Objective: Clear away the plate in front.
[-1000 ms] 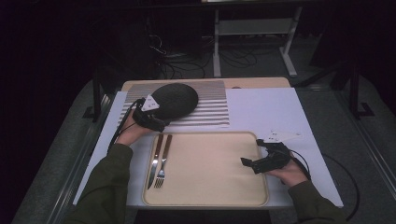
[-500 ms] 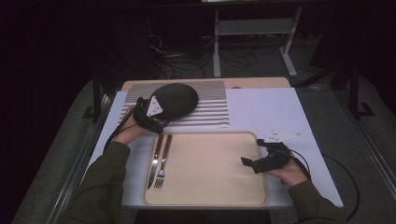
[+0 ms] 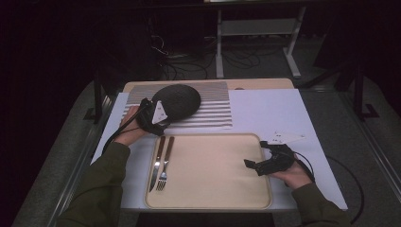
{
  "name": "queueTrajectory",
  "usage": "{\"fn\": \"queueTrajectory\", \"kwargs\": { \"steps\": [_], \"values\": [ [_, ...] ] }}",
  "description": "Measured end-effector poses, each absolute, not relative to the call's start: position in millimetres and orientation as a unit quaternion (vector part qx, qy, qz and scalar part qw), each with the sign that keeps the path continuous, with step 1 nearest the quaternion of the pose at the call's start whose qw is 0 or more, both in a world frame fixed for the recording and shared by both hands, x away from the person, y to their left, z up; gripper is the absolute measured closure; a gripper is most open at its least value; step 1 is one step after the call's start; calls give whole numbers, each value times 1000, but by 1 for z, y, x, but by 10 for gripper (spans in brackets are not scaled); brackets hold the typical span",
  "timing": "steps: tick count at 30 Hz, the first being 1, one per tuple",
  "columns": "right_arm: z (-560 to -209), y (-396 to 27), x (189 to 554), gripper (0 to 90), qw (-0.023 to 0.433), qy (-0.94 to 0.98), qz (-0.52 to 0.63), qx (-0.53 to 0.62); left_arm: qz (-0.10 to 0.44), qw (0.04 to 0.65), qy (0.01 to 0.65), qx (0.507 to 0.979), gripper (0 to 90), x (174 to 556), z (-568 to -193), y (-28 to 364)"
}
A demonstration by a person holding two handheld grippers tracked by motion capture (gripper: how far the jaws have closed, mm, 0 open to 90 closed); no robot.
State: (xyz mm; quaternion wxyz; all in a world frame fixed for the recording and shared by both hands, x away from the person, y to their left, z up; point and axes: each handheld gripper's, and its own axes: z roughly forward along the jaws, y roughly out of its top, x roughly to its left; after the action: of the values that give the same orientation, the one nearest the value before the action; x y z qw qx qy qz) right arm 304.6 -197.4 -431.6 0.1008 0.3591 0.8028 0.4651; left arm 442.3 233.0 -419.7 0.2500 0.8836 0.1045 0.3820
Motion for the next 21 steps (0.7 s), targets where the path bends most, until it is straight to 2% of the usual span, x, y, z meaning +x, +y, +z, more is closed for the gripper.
{"fn": "queueTrajectory", "kwargs": {
  "steps": [13, 21],
  "values": [
    [-431, -198, 305, 0, 100, 802, 466, 360, 403, 222, 47, 887, 369, 436, -424, 228],
    [-431, -198, 304, 0, 100, 801, 467, 361, 408, 207, 18, 889, 484, 433, -428, 225]
  ]
}}
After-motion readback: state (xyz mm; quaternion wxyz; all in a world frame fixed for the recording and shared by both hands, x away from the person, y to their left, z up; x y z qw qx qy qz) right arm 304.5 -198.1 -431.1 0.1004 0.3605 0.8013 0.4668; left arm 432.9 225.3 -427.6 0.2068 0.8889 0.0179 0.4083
